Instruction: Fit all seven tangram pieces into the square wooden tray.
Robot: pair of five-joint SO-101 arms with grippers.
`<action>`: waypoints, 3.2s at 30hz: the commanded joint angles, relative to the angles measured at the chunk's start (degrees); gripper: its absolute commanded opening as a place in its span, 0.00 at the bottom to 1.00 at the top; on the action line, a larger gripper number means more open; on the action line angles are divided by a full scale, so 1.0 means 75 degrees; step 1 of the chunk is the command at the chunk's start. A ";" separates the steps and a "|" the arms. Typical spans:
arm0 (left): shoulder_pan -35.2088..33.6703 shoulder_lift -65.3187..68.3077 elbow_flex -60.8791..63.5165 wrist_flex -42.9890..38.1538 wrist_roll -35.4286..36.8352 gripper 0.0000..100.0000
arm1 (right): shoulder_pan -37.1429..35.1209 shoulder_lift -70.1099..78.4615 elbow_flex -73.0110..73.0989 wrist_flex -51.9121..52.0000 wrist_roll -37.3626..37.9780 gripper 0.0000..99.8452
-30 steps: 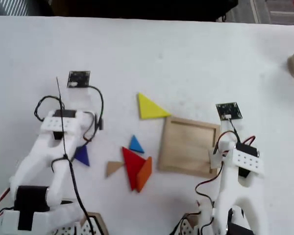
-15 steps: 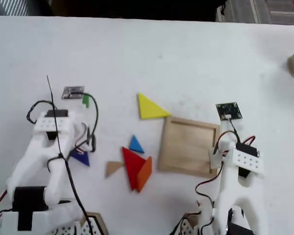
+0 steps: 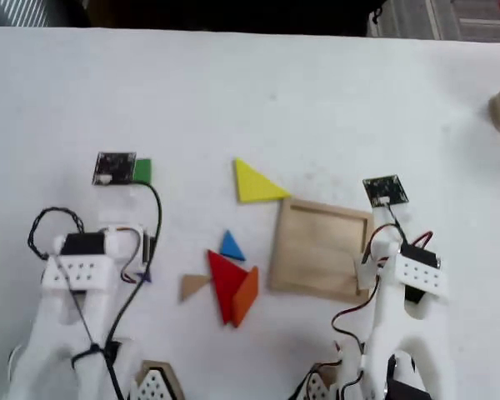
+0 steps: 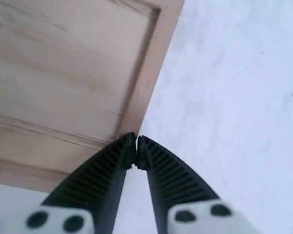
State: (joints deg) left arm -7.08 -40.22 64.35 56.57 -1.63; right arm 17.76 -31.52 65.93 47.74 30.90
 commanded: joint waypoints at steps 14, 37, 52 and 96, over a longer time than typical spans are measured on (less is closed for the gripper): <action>-0.0322 -0.0615 0.0633 -0.0117 0.1922 0.45 | -0.0006 -0.0135 0.0012 0.0029 0.0094 0.02; -0.0545 0.4015 -0.2028 -0.0281 0.1981 0.26 | -0.0006 -0.0147 0.0012 0.0029 0.0094 0.02; 0.0486 0.4026 -0.2086 -0.0457 0.1981 0.26 | -0.0006 -0.0158 0.0012 0.0029 0.0094 0.02; 0.1061 0.4062 -0.1817 -0.0188 0.1231 0.09 | -0.0006 -0.0158 0.0012 0.0029 0.0105 0.02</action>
State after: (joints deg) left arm 0.48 -9.89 51.60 54.90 8.31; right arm 17.76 -31.52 65.93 47.74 30.99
